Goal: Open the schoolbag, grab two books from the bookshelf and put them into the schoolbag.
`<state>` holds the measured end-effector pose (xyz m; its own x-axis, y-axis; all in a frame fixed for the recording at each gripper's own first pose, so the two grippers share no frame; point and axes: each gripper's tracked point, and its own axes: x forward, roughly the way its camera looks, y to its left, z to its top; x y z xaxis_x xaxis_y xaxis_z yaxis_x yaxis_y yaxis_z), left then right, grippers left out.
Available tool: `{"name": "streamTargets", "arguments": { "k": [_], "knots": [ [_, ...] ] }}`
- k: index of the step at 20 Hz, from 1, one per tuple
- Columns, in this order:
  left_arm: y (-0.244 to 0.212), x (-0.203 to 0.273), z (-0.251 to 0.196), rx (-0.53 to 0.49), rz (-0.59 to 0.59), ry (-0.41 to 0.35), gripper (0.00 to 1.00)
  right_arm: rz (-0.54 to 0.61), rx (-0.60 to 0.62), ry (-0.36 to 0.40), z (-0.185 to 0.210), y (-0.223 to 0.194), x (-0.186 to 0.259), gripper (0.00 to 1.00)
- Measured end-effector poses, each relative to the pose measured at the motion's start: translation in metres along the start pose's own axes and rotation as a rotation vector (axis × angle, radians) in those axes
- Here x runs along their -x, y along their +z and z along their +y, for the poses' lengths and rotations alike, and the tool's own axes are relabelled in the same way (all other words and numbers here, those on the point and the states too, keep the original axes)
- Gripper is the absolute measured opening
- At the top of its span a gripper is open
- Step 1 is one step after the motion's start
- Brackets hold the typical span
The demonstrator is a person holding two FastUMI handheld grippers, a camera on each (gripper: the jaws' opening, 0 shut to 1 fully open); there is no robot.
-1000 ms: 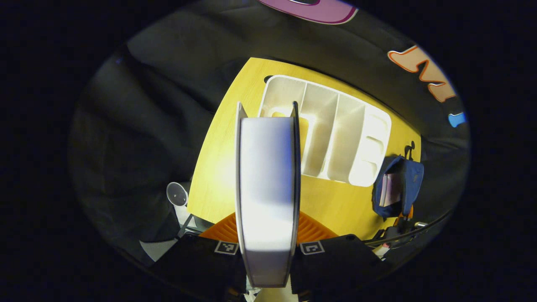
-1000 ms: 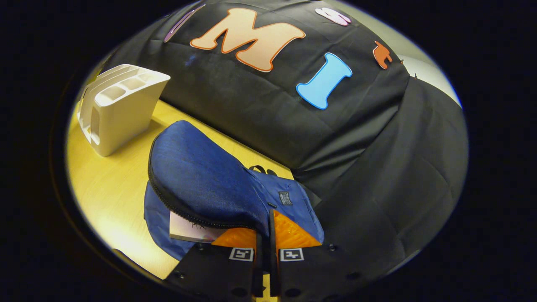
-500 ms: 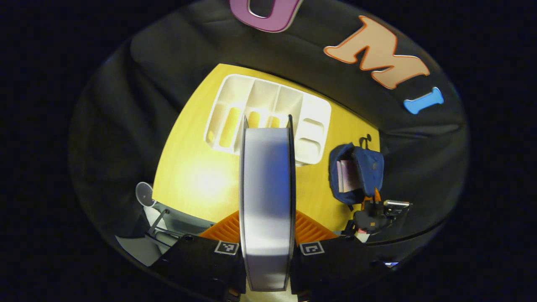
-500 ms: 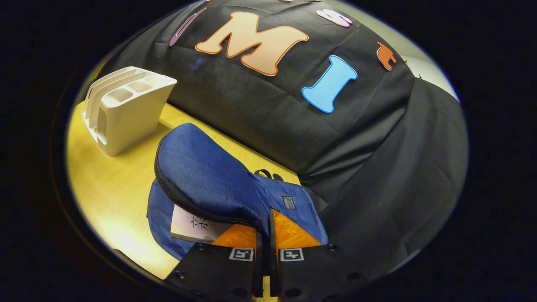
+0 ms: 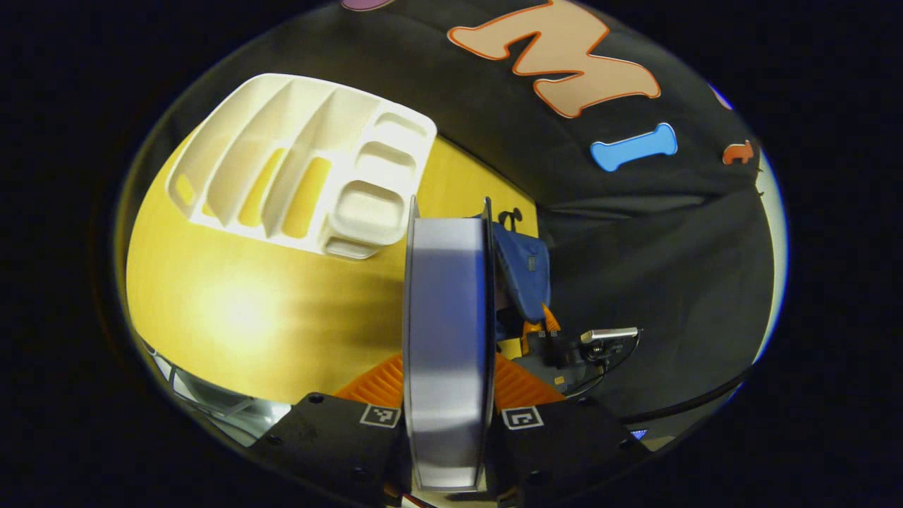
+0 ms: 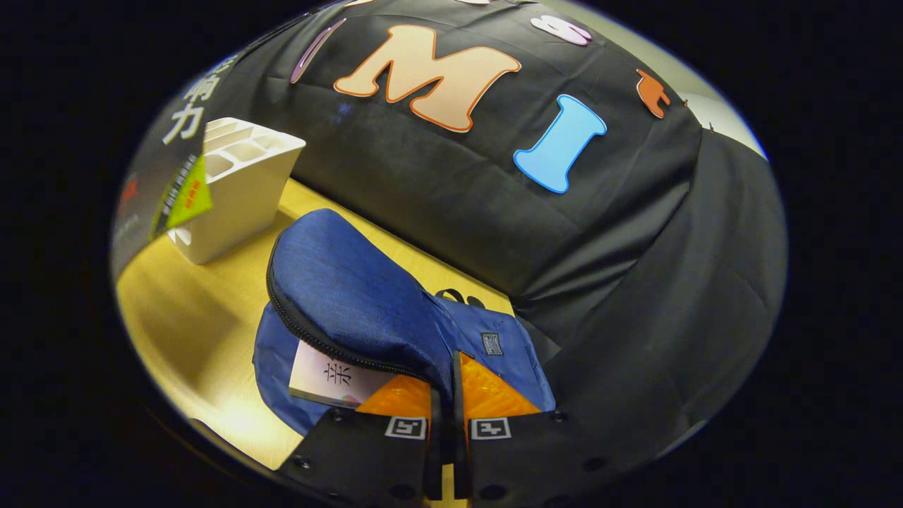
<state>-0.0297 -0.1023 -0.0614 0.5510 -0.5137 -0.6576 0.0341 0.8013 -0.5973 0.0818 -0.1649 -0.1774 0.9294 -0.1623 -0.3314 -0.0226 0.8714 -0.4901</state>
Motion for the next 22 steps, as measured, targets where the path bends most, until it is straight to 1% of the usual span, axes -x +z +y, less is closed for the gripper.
{"name": "streamTargets", "arguments": {
  "k": [1, 4, 5, 6, 7, 8, 9, 10, 11, 13, 14, 15, 16, 17, 20, 21, 22],
  "knots": [
    [-0.001, -0.019, -0.005, -0.005, -0.004, -0.024, 0.38, -0.001, -0.004, 0.005, 0.000, -0.001, 0.000, 0.09],
    [-0.009, -0.074, -0.021, 0.030, -0.014, -0.123, 0.39, -0.009, -0.035, 0.014, -0.006, 0.003, -0.001, 0.09],
    [-0.011, -0.089, -0.024, 0.050, -0.014, -0.148, 0.37, -0.012, -0.047, 0.018, -0.008, 0.005, -0.001, 0.06],
    [-0.014, -0.101, -0.027, 0.059, -0.021, -0.171, 0.37, -0.017, -0.059, 0.018, -0.011, 0.007, -0.001, 0.09],
    [-0.015, -0.111, -0.029, 0.058, -0.033, -0.186, 0.39, -0.025, -0.076, 0.018, -0.015, 0.008, 0.000, 0.09],
    [-0.015, -0.122, -0.032, 0.052, -0.050, -0.205, 0.37, -0.030, -0.093, 0.020, -0.018, 0.010, 0.000, 0.09],
    [-0.016, -0.131, -0.035, 0.045, -0.062, -0.218, 0.37, -0.034, -0.105, 0.022, -0.020, 0.010, 0.000, 0.12],
    [-0.011, -0.140, -0.036, 0.045, -0.077, -0.233, 0.37, -0.039, -0.116, 0.026, -0.022, 0.012, 0.000, 0.06],
    [-0.009, -0.148, -0.039, 0.048, -0.090, -0.250, 0.37, -0.042, -0.122, 0.032, -0.023, 0.012, 0.001, 0.06],
    [-0.005, -0.169, -0.045, 0.056, -0.111, -0.286, 0.37, -0.051, -0.129, 0.041, -0.023, 0.014, 0.001, 0.12],
    [-0.004, -0.178, -0.048, 0.059, -0.119, -0.306, 0.39, -0.055, -0.132, 0.044, -0.023, 0.015, 0.001, 0.09],
    [-0.004, -0.187, -0.051, 0.059, -0.125, -0.329, 0.37, -0.058, -0.136, 0.046, -0.023, 0.015, 0.001, 0.12],
    [-0.004, -0.198, -0.054, 0.063, -0.129, -0.349, 0.37, -0.061, -0.142, 0.047, -0.022, 0.015, 0.002, 0.09],
    [-0.005, -0.207, -0.056, 0.064, -0.129, -0.369, 0.37, -0.064, -0.148, 0.048, -0.022, 0.015, 0.002, 0.09],
    [-0.006, -0.235, -0.063, 0.093, -0.127, -0.434, 0.37, -0.079, -0.160, 0.051, -0.021, 0.018, 0.002, 0.09],
    [-0.006, -0.243, -0.063, 0.112, -0.124, -0.452, 0.39, -0.084, -0.156, 0.051, -0.019, 0.019, 0.002, 0.09],
    [-0.004, -0.251, -0.061, 0.131, -0.125, -0.468, 0.37, -0.087, -0.147, 0.053, -0.018, 0.019, 0.003, 0.09]
  ]
}}
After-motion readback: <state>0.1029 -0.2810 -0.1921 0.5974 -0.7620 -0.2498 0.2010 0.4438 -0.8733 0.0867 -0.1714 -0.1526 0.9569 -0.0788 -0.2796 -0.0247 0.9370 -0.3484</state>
